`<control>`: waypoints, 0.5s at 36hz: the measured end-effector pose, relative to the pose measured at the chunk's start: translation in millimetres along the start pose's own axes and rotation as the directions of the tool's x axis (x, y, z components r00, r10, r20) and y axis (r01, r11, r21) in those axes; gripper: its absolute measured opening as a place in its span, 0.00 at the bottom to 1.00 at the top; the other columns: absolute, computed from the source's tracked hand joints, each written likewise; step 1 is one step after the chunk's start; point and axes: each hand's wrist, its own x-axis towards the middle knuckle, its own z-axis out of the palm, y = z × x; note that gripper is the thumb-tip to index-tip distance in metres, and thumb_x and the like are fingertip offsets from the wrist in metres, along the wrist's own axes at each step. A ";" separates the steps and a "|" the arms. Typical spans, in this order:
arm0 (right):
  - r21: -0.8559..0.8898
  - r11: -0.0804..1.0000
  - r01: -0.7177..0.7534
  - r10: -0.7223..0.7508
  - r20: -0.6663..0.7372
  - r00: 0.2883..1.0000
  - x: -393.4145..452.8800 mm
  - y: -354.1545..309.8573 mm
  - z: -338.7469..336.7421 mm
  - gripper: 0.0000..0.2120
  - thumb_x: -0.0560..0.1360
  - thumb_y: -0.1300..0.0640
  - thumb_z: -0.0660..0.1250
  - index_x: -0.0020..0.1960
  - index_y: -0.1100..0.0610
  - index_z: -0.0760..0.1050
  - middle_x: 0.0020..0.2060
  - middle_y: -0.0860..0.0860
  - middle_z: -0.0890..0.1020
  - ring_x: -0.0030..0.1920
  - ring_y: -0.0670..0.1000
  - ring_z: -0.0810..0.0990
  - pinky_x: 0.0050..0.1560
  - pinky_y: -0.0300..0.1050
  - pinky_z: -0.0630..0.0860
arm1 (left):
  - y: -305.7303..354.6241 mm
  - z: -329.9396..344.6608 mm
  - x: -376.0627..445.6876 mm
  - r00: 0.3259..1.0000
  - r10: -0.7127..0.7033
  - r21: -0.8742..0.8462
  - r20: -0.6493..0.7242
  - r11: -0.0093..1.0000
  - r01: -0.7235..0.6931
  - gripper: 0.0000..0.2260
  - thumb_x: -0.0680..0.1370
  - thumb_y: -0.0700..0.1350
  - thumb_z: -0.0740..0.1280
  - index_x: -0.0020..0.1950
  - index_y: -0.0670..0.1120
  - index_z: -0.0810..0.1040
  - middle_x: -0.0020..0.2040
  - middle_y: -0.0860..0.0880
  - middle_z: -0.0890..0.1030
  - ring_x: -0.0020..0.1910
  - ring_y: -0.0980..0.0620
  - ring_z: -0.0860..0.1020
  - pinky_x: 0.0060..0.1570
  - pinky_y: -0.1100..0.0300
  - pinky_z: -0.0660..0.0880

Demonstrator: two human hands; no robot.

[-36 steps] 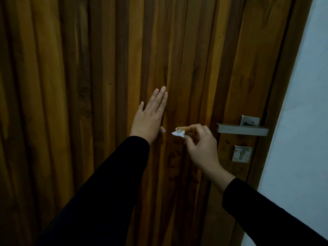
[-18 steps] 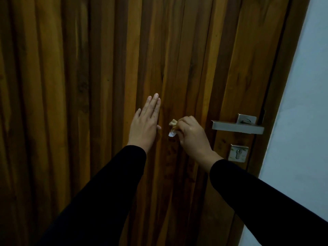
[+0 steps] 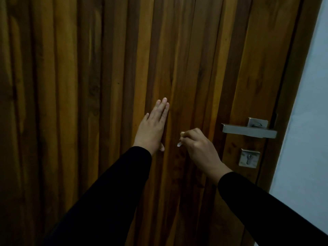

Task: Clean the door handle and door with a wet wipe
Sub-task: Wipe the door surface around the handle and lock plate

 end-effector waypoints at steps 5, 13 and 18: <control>0.005 1.000 0.021 -0.022 0.035 0.999 -17.3 -1.0 11.2 0.06 0.73 0.63 0.66 0.49 0.63 0.79 0.46 0.55 0.80 0.46 0.52 0.77 0.36 0.41 0.79 | -2.8 3.5 0.0 1.000 0.015 -0.028 -0.020 0.999 -0.015 0.63 0.63 0.52 0.79 0.74 0.45 0.30 0.70 0.51 0.24 0.74 0.50 0.34 0.73 0.53 0.48; 0.023 0.998 0.062 -0.064 0.137 0.988 -43.4 -4.5 23.0 0.17 0.78 0.56 0.54 0.48 0.62 0.80 0.43 0.53 0.80 0.42 0.50 0.76 0.32 0.40 0.78 | -3.1 4.2 -1.0 0.999 0.027 -0.022 -0.040 0.999 -0.027 0.62 0.63 0.53 0.79 0.74 0.45 0.30 0.70 0.51 0.24 0.75 0.50 0.34 0.73 0.54 0.49; 0.021 0.988 0.156 -0.156 0.275 0.949 -58.8 -7.3 19.1 0.06 0.71 0.60 0.67 0.43 0.60 0.81 0.40 0.52 0.79 0.39 0.48 0.76 0.29 0.36 0.76 | -1.7 3.2 -2.0 0.999 0.020 -0.018 -0.031 1.000 -0.020 0.62 0.63 0.53 0.78 0.74 0.44 0.29 0.69 0.50 0.24 0.74 0.50 0.34 0.73 0.53 0.50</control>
